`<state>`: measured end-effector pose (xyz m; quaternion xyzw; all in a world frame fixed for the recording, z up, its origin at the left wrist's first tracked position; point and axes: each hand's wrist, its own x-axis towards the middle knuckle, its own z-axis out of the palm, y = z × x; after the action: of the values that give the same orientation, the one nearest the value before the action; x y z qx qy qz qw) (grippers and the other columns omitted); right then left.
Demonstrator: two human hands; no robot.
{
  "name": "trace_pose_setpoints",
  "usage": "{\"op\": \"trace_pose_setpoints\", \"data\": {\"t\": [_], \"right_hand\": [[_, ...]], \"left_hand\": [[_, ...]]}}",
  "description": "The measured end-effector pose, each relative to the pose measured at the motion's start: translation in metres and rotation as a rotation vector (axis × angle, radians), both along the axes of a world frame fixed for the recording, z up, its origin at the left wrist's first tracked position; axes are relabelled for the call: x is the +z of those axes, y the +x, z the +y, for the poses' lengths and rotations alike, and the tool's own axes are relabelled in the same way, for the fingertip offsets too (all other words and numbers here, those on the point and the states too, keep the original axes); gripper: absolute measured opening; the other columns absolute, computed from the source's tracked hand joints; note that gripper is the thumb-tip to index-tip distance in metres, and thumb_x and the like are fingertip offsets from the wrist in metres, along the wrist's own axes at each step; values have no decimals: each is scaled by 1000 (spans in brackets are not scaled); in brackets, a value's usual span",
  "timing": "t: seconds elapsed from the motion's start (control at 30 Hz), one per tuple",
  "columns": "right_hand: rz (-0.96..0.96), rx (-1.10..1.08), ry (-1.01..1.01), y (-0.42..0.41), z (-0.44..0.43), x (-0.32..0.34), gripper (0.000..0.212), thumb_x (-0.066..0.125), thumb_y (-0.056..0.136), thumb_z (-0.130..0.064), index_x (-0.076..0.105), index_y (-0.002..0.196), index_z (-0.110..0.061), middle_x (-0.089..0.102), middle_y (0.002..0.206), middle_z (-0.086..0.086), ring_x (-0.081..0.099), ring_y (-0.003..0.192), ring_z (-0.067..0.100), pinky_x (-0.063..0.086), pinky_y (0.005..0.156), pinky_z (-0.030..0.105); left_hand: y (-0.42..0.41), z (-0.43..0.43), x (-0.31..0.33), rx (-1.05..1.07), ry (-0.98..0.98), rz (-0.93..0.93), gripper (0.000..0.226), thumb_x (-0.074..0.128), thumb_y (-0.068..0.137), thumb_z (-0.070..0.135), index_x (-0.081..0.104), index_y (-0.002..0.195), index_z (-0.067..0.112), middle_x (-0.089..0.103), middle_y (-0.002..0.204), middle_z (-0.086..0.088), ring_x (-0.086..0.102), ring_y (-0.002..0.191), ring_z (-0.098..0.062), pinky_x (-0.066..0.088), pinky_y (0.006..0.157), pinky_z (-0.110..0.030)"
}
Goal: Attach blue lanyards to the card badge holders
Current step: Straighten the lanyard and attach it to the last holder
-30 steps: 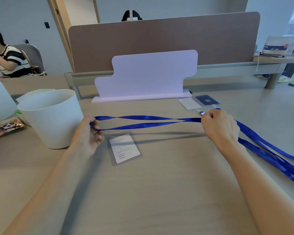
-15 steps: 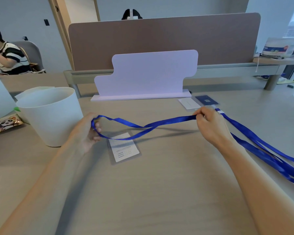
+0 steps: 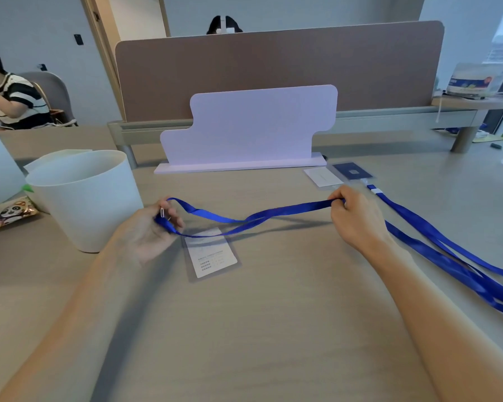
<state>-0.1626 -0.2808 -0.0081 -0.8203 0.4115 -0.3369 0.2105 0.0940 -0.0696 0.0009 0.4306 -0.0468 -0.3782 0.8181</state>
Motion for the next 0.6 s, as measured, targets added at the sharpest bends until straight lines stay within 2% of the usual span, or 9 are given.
{"op": "trace_pose_setpoints", "data": {"t": [0.1, 0.2, 0.23, 0.27, 0.3, 0.37, 0.47, 0.53, 0.6], "right_hand": [[15, -89, -1, -4, -4, 0, 20, 41, 91, -5, 60, 89, -12, 59, 73, 2, 54, 63, 18, 38, 49, 28], [66, -192, -10, -8, -9, -1, 20, 40, 88, -6, 58, 89, -12, 60, 77, 6, 53, 68, 26, 31, 49, 28], [78, -214, -14, -9, -10, -1, 20, 40, 88, -6, 59, 89, -10, 61, 78, 8, 54, 69, 27, 31, 50, 29], [90, -227, -18, -9, -11, -2, 20, 40, 88, -7, 59, 89, -9, 61, 79, 9, 54, 69, 28, 32, 50, 29], [105, -234, -22, -9, -11, -3, 19, 40, 88, -7, 59, 89, -9, 62, 80, 9, 54, 68, 27, 31, 49, 28], [137, -236, -32, -9, -12, -4, 17, 41, 89, -7, 58, 89, -9, 61, 79, 9, 51, 63, 22, 28, 46, 26], [137, -230, -39, -9, -13, -3, 16, 42, 90, -7, 58, 88, -9, 61, 78, 8, 47, 58, 15, 28, 45, 25], [119, -226, -44, -10, -14, -4, 17, 42, 89, -7, 59, 89, -9, 62, 79, 9, 50, 61, 20, 29, 46, 26], [95, -219, -54, -10, -13, -5, 18, 42, 89, -6, 59, 91, -9, 61, 80, 8, 53, 67, 24, 30, 48, 27]], "left_hand": [[1, 4, 3, -15, -94, 74, 26, 32, 94, 0, 47, 76, 11, 49, 58, 3, 41, 59, -12, 42, 74, -27], [4, 8, 3, -25, -181, 102, 23, 38, 91, -6, 48, 78, 10, 55, 63, 3, 41, 61, -12, 44, 82, -32], [4, 9, 3, -28, -212, 108, 20, 49, 81, -11, 50, 83, 9, 58, 67, 3, 43, 61, -11, 45, 82, -34], [3, 10, 4, -33, -255, 112, 33, 59, 64, -13, 51, 87, 8, 60, 71, 3, 44, 61, -11, 46, 82, -35], [3, 10, 5, -41, -296, 109, 47, 64, 49, -12, 51, 89, 7, 60, 73, 1, 45, 60, -11, 47, 81, -35], [2, 11, 6, -16, -398, 121, 56, 64, 39, -11, 46, 88, 9, 55, 76, -3, 48, 62, -14, 51, 78, -37], [-2, 10, 9, 65, -420, 106, 45, 52, 54, -19, 39, 86, 10, 48, 75, -7, 52, 65, -20, 53, 86, -41], [-4, 6, 9, 119, -282, -11, 25, 45, 81, -16, 44, 86, 9, 51, 73, -7, 55, 69, -18, 55, 87, -37], [-5, 1, 7, 162, -96, -175, 13, 47, 94, -3, 52, 86, 6, 56, 73, -4, 59, 71, -15, 59, 82, -32]]}}
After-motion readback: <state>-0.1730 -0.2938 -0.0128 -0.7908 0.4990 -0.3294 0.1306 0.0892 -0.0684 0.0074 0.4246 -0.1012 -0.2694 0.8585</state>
